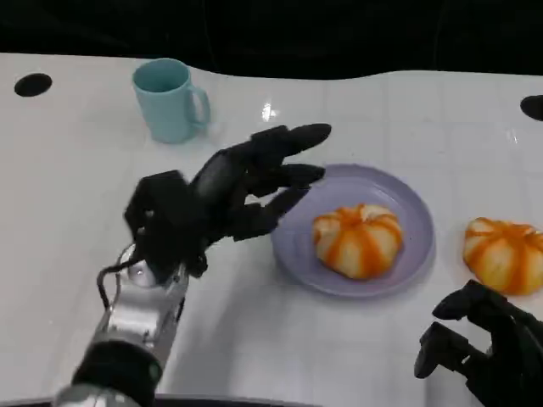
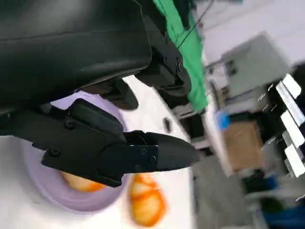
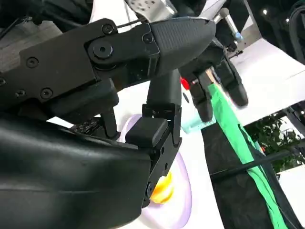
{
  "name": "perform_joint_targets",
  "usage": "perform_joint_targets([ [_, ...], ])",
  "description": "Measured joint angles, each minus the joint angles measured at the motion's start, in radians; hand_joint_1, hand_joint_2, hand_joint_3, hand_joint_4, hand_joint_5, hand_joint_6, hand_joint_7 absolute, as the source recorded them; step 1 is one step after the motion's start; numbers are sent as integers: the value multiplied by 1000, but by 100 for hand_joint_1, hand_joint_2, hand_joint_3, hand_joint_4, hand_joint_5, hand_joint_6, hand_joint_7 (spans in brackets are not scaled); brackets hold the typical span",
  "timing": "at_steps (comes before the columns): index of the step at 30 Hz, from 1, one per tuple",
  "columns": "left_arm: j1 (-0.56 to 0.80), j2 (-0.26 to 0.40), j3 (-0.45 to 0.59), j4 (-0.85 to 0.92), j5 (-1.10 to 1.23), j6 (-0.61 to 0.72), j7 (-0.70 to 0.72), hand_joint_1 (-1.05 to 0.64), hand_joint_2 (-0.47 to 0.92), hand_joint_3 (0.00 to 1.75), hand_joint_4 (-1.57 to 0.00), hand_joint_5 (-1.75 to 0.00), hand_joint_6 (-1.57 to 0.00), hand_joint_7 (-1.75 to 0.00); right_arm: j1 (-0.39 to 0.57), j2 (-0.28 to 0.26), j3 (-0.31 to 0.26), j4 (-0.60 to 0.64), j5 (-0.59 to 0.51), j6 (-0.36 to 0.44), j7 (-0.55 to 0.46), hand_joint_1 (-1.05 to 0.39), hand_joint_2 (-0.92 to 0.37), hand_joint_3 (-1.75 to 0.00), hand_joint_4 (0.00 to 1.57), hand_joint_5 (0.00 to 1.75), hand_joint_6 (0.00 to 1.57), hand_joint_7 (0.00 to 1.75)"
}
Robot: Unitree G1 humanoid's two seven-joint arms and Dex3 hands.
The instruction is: Grasp the bread from the table and place it into the plate.
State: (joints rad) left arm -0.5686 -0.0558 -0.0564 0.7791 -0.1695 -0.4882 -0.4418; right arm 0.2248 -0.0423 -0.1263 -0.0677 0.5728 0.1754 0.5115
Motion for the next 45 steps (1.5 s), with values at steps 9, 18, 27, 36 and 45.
perform_joint_targets([
  [9,193,-60,124,-304,-283,290,-73,-60,92,44,-62,-148,-68,-100,0,-2,-2,-3,2,16,1,-53,-92,-21,71,156,79,102],
  [18,390,-58,168,-579,-421,530,-69,-54,92,43,-71,-175,-57,-156,1,0,-2,-8,1,18,-1,-54,-92,-19,73,155,82,99],
  [27,642,-78,162,-804,-473,631,-45,-50,92,44,-75,-175,-53,-175,7,0,0,-17,1,21,0,-53,-92,-21,73,155,82,100],
  [36,729,-85,156,-845,-472,642,-34,-51,92,40,-80,-175,-56,-175,11,0,1,-26,0,21,-1,-53,-92,-22,72,156,81,100],
  [45,748,-86,156,-839,-463,640,-22,-52,92,40,-80,-175,-55,-175,11,0,0,-29,1,23,-1,-53,-92,-22,72,156,81,100],
])
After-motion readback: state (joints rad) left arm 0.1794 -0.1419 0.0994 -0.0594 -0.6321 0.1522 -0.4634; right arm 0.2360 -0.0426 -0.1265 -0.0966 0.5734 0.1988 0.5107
